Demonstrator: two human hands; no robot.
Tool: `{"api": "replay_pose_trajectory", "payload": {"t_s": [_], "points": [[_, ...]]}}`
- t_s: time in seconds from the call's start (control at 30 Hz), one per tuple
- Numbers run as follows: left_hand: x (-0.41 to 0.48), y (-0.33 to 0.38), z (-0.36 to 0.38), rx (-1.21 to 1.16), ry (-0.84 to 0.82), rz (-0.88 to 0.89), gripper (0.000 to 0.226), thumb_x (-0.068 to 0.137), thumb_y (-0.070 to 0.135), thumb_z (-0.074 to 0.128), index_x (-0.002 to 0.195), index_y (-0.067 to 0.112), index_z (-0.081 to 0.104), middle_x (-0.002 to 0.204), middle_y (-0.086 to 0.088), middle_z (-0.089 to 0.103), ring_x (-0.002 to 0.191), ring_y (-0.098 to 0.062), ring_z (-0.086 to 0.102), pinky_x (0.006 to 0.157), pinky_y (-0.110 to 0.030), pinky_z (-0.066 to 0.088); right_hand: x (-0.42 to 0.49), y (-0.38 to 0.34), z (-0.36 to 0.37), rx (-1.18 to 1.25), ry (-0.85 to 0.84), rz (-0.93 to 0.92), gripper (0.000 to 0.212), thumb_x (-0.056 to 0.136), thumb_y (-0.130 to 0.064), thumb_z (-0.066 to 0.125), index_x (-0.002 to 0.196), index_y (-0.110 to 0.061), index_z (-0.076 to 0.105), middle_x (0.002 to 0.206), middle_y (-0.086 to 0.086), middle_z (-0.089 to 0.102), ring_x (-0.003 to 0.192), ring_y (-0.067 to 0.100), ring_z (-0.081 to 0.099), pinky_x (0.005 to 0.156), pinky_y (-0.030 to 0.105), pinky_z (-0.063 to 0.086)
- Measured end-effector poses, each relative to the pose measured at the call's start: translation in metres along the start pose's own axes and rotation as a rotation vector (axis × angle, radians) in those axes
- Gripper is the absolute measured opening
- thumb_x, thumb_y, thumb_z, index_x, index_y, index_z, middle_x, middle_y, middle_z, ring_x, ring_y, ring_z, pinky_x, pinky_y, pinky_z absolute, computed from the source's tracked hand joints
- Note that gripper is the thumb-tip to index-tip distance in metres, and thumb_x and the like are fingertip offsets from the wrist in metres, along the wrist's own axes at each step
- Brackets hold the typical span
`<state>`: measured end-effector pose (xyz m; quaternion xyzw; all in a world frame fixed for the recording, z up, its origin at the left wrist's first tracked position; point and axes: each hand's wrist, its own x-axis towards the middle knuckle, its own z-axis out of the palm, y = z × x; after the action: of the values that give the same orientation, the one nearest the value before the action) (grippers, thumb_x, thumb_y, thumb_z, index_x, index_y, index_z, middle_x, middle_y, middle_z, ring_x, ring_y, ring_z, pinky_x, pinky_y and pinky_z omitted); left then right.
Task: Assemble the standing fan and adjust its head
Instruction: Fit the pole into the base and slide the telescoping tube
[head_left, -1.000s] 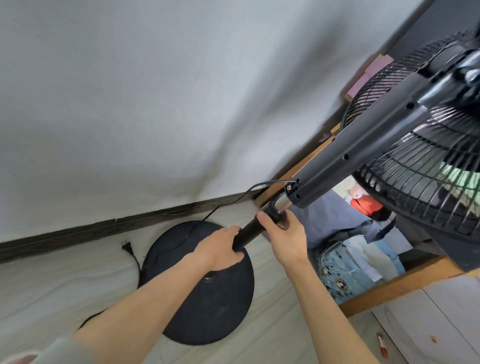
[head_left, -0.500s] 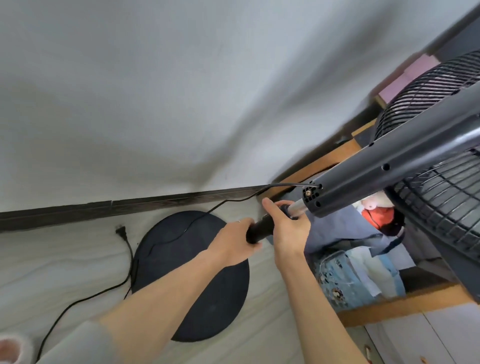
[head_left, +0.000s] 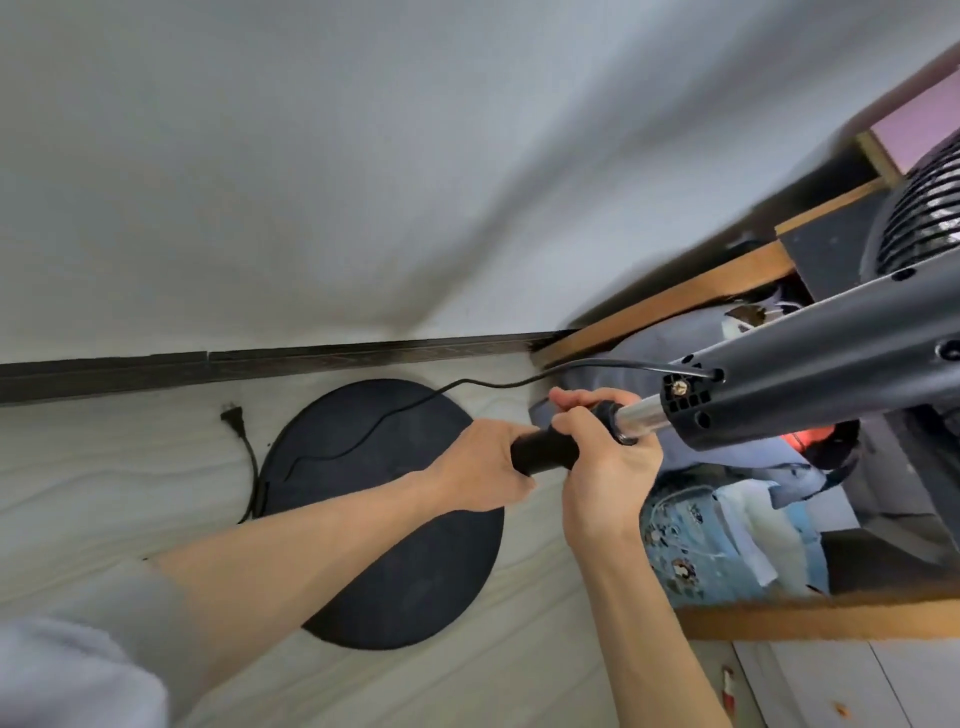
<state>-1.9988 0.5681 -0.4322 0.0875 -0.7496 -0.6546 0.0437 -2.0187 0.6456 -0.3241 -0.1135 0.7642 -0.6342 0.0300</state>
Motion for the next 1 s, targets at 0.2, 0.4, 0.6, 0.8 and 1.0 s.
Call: {"api": "replay_pose_trajectory", "payload": {"t_s": [0.2,0.4,0.6,0.8,1.0], "points": [[0.004,-0.014,0.011,-0.009,0.074,0.075,0.025,0.077,0.016,0.073,0.067,0.031,0.056,0.061,0.012,0.061,0.058,-0.008,0.058,0.06,-0.034,0.053,-0.007,0.013,0.016,0.023,0.15,-0.025,0.019,0.078,0.006,0.077,0.083,-0.01,0.067,0.076,-0.003,0.071,0.077,0.008,0.068,0.076,0.02,0.054],[0.002,-0.008,0.01,-0.007,0.144,0.143,0.042,0.078,0.017,0.074,0.06,0.047,0.052,0.052,0.019,0.056,0.053,-0.007,0.054,0.053,-0.029,0.047,-0.002,0.015,0.008,0.014,0.076,-0.023,0.028,0.069,0.011,0.071,0.068,-0.017,0.065,0.072,0.001,0.07,0.077,0.017,0.07,0.075,0.023,0.054],[0.005,-0.012,0.007,0.001,0.068,0.161,0.037,0.075,0.009,0.075,0.064,0.038,0.056,0.051,0.018,0.056,0.049,-0.006,0.054,0.05,-0.02,0.04,-0.004,0.015,0.0,0.063,-0.025,-0.014,0.027,0.061,0.009,0.066,0.078,-0.012,0.06,0.073,0.005,0.067,0.076,0.019,0.065,0.074,0.023,0.054],[0.009,-0.016,0.001,-0.067,-0.016,0.158,0.039,0.067,0.012,0.07,0.065,0.048,0.053,0.055,0.014,0.056,0.051,-0.009,0.057,0.051,-0.033,0.048,0.006,0.025,-0.008,0.062,-0.19,-0.046,0.04,0.059,0.011,0.067,0.072,-0.027,0.065,0.073,0.002,0.066,0.078,0.021,0.064,0.081,0.035,0.053],[0.011,-0.021,-0.005,-0.078,-0.126,0.081,0.045,0.069,-0.002,0.071,0.055,0.025,0.038,0.044,0.017,0.043,0.041,-0.004,0.039,0.043,-0.017,0.03,0.033,0.019,-0.027,0.054,-0.749,0.029,0.032,0.061,0.002,0.072,0.082,-0.02,0.062,0.08,0.001,0.064,0.086,0.019,0.06,0.088,0.032,0.05]]}}
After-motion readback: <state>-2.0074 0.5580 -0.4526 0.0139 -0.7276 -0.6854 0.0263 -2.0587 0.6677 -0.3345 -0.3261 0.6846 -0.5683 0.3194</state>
